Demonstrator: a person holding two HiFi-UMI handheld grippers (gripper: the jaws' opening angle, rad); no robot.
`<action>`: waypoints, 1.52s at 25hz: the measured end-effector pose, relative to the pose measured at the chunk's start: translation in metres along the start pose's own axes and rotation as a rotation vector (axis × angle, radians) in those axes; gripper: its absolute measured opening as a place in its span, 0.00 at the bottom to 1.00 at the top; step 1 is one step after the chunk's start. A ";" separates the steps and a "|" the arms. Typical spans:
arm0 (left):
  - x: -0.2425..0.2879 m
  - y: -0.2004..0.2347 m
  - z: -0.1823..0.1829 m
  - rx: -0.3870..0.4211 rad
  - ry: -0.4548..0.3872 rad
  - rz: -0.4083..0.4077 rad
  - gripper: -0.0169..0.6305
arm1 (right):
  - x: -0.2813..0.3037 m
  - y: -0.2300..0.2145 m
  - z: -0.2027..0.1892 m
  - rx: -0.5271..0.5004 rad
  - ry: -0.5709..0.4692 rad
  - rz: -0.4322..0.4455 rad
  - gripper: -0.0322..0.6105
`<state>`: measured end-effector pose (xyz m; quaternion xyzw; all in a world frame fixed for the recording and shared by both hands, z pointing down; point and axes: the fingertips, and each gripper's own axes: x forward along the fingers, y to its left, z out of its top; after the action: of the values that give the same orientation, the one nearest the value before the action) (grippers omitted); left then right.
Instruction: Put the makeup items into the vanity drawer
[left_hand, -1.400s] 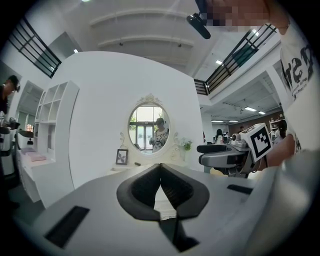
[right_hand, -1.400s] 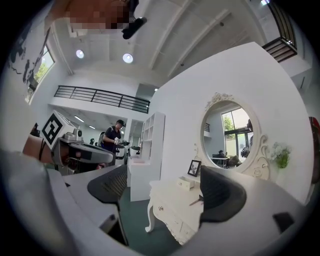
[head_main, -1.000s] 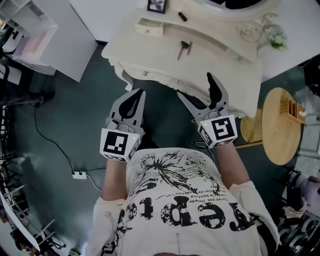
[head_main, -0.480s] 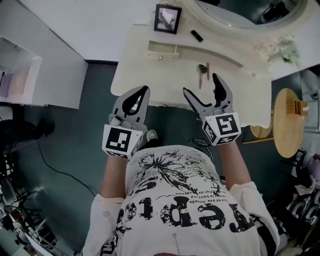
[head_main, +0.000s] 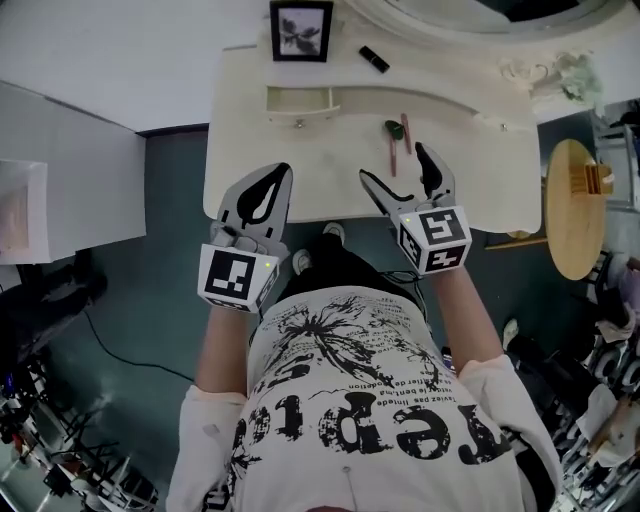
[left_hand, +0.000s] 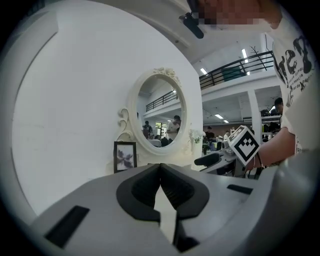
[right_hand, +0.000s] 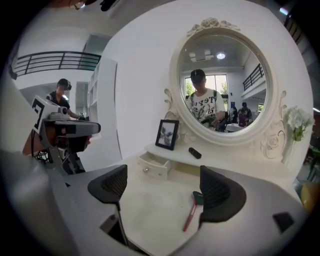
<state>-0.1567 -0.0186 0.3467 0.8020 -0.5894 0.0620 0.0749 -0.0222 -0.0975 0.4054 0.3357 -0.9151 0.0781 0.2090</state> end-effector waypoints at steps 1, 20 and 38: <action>0.009 0.000 -0.003 -0.003 0.007 -0.009 0.05 | 0.007 -0.008 -0.011 0.006 0.031 -0.003 0.76; 0.137 -0.004 -0.070 -0.052 0.123 -0.104 0.05 | 0.104 -0.091 -0.164 0.208 0.524 -0.054 0.48; 0.137 0.009 -0.040 -0.047 0.045 -0.077 0.05 | 0.103 -0.083 -0.132 0.240 0.542 -0.010 0.15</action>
<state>-0.1246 -0.1417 0.4118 0.8205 -0.5575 0.0634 0.1094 0.0044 -0.1826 0.5695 0.3294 -0.8085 0.2717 0.4050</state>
